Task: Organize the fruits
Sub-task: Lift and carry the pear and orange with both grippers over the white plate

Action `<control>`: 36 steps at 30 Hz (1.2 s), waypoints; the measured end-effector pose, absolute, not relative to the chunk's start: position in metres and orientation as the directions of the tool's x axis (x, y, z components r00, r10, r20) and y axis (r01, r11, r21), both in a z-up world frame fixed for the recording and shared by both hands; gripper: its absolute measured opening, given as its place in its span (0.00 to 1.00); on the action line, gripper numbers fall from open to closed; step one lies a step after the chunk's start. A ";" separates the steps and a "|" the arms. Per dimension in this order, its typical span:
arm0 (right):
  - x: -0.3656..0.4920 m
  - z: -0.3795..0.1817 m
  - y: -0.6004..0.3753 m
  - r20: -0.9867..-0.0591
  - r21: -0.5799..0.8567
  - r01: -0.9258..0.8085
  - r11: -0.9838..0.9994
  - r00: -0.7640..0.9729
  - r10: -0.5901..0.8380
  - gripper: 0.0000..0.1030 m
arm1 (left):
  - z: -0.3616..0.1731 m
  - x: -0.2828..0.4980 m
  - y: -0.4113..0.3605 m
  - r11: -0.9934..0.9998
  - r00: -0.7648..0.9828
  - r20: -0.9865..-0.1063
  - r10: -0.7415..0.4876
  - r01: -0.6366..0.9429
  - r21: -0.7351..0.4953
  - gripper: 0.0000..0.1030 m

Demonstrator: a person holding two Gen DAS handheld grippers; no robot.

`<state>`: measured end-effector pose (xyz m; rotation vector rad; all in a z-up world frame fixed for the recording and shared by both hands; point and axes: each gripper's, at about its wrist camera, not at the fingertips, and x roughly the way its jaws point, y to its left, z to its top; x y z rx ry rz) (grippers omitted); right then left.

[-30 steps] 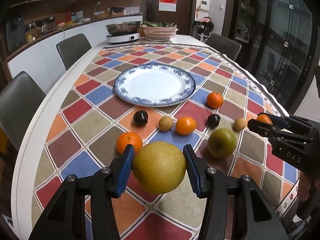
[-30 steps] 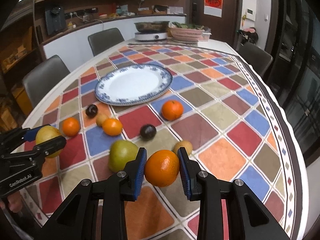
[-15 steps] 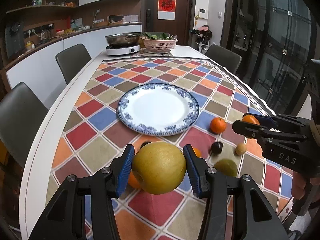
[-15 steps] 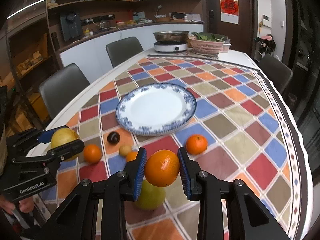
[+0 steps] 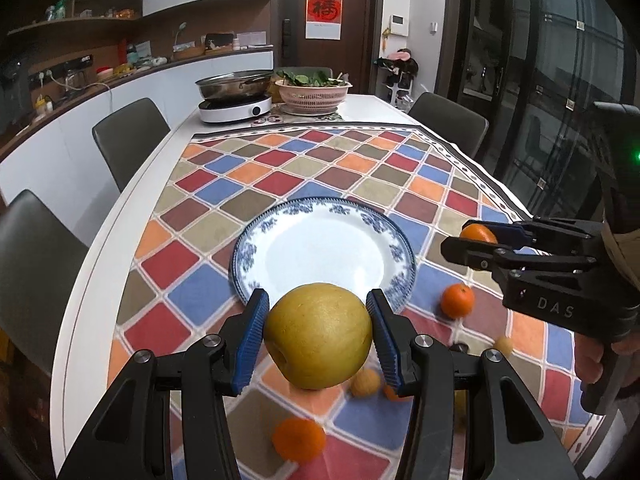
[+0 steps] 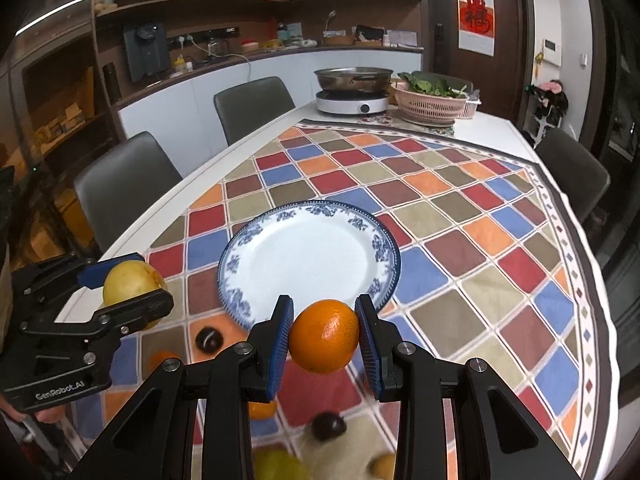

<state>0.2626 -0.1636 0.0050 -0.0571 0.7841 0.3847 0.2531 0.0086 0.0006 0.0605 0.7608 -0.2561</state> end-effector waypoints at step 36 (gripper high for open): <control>0.427 -0.067 -0.128 -0.869 0.060 -0.349 0.935 0.444 0.221 0.32 | -0.087 0.432 0.017 0.980 0.447 -0.876 -0.182 0.161 -0.121 0.48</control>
